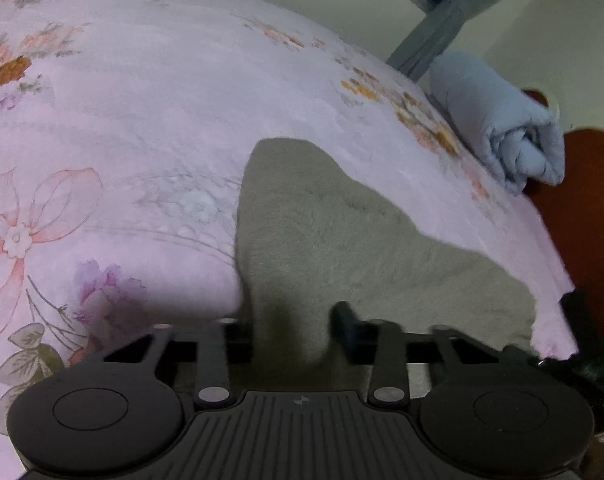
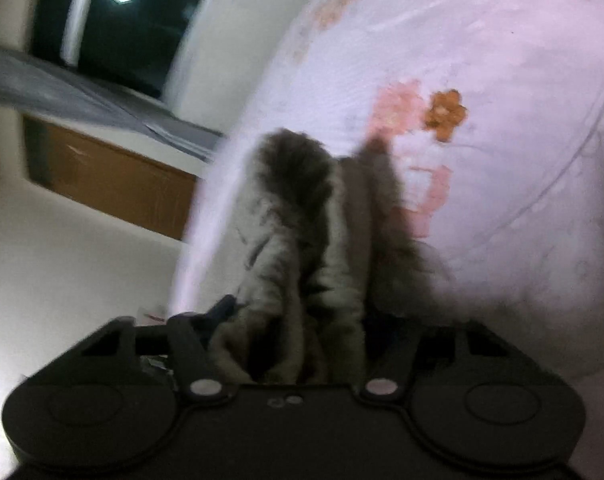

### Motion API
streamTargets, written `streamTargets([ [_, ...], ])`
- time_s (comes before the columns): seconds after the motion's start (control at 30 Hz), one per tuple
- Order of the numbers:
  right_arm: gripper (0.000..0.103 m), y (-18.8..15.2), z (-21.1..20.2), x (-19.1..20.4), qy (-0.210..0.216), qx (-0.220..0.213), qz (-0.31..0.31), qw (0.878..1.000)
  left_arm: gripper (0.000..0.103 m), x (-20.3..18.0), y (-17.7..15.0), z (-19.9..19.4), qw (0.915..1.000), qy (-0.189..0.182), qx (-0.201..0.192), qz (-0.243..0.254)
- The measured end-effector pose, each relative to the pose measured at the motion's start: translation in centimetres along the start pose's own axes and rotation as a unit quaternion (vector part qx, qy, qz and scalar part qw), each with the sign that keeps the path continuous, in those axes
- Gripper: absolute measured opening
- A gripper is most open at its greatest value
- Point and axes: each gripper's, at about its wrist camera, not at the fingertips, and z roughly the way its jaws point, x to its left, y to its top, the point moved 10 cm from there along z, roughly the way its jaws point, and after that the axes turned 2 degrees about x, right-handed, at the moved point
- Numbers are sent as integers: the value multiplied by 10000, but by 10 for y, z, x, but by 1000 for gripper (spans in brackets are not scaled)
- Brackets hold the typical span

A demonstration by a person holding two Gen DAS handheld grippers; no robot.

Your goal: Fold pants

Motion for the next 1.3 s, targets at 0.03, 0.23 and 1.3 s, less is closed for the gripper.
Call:
streamTargets([
  [0.03,49,0,0,3,-61,28,-94,9999,29,2,-1,-1,10000,-30,13,-10],
  [0.23,42,3,-6,30,-454,21,-739,9962,21,0,1,-11,9998,-151,-109,-2],
  [1.3,41,49,69,135,-57,233,-1645,9861,20,42,91,-61,9974,96,-715,62],
])
